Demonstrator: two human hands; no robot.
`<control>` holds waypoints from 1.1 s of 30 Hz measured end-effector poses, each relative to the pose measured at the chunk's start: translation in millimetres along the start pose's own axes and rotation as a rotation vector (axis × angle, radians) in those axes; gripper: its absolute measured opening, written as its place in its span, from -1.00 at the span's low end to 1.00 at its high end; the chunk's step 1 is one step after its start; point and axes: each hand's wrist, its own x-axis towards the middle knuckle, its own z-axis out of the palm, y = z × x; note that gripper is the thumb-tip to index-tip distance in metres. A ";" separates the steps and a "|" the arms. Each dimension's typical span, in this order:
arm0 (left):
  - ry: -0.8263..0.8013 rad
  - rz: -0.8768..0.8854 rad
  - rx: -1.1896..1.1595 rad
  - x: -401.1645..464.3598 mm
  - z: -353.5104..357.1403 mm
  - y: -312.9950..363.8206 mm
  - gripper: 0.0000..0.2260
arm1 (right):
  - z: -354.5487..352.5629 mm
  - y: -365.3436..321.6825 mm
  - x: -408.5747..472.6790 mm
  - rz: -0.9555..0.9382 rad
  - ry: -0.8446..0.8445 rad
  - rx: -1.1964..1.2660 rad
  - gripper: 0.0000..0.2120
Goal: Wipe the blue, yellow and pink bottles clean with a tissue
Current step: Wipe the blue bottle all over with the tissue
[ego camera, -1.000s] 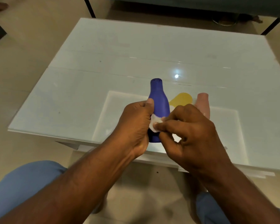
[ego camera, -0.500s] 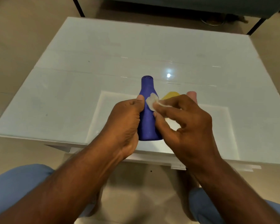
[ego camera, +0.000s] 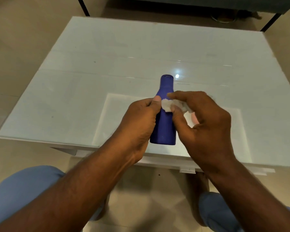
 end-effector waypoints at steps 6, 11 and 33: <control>0.139 -0.083 -0.226 2.1 -5.4 5.3 -0.77 | 7.0 -9.3 -9.1 -0.154 -0.099 -0.064 -0.80; 0.129 -0.009 -0.198 4.3 -9.1 7.8 -0.78 | 1.2 -6.9 -1.9 -0.064 0.014 -0.059 -0.72; 0.063 0.109 0.043 -2.2 -4.2 7.0 -0.64 | 8.4 -5.8 3.8 -0.031 0.041 -0.024 -0.90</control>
